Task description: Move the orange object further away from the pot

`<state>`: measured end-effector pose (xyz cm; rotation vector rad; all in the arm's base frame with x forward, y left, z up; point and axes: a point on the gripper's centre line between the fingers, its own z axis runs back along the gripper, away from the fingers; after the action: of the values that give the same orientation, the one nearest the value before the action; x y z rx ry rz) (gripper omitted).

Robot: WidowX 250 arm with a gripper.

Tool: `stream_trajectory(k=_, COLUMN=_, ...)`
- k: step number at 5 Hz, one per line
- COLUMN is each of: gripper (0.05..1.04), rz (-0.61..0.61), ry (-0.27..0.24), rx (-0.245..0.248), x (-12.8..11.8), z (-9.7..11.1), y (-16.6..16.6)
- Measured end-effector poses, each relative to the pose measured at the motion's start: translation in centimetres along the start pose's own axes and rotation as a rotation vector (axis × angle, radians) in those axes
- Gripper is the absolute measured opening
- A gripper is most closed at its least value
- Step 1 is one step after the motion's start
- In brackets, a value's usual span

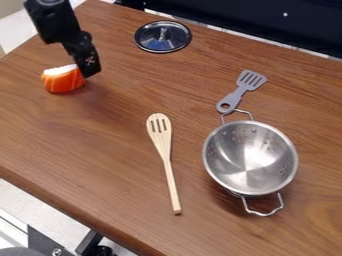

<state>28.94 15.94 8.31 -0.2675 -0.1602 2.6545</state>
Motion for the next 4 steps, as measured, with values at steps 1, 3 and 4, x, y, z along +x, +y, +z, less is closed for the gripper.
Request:
stream_trajectory(k=1, gripper=1.000, rz=-0.014, ry=0.013, rx=-0.006, x=-1.0, z=0.4, y=0.5)
stream_trajectory(k=3, gripper=1.000, rz=0.000, ry=0.014, rx=-0.001, x=-3.1, z=1.1, y=2.4)
stream_trajectory(k=4, gripper=1.000, rz=0.005, ry=0.011, rx=0.016, x=-4.1, z=1.4, y=3.3)
